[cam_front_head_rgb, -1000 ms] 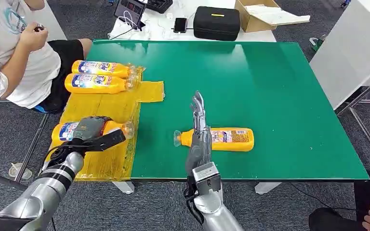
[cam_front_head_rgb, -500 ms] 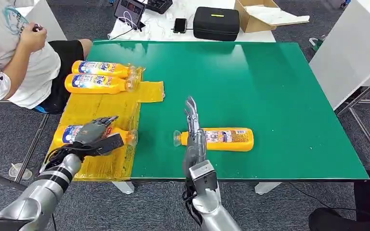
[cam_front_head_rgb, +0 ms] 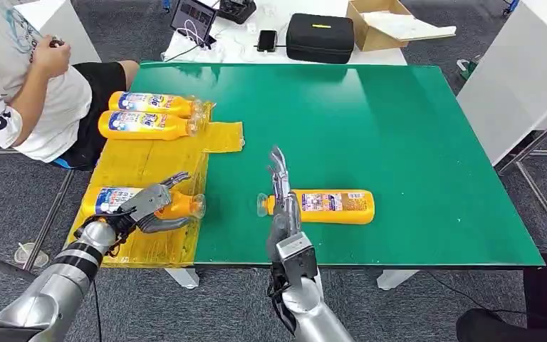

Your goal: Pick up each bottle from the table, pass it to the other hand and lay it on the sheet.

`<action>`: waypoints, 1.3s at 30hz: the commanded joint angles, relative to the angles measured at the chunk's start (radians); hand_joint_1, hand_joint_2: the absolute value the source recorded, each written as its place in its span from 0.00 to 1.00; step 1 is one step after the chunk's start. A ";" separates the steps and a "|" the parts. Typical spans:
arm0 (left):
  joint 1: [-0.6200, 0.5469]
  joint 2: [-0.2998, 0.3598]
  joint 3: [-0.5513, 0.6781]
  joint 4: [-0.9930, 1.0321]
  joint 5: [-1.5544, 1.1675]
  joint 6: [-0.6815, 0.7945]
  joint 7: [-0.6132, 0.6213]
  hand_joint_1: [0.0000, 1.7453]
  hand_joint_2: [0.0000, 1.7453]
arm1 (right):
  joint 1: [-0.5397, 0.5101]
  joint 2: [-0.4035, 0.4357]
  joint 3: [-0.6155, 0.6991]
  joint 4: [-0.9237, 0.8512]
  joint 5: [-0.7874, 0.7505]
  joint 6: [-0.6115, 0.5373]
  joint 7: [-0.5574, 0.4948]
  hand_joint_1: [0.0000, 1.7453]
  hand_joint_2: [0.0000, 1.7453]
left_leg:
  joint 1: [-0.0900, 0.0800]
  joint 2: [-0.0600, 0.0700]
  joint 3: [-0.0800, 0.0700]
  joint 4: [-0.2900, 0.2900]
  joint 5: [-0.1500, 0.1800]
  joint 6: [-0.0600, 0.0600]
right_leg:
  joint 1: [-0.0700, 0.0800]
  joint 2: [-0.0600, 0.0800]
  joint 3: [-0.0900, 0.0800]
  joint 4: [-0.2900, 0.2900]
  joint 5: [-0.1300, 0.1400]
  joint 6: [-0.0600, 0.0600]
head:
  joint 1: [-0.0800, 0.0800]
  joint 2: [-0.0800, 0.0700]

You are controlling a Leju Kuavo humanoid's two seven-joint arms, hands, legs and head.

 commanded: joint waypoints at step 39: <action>0.222 -0.189 0.400 -0.389 0.580 0.521 0.010 0.00 1.00 | -0.447 -0.314 -0.123 0.588 0.601 0.279 0.588 0.00 1.00 | -0.001 0.001 -0.002 0.001 0.000 0.003 | -0.001 -0.001 -0.002 0.000 0.000 0.001 | 0.000 0.000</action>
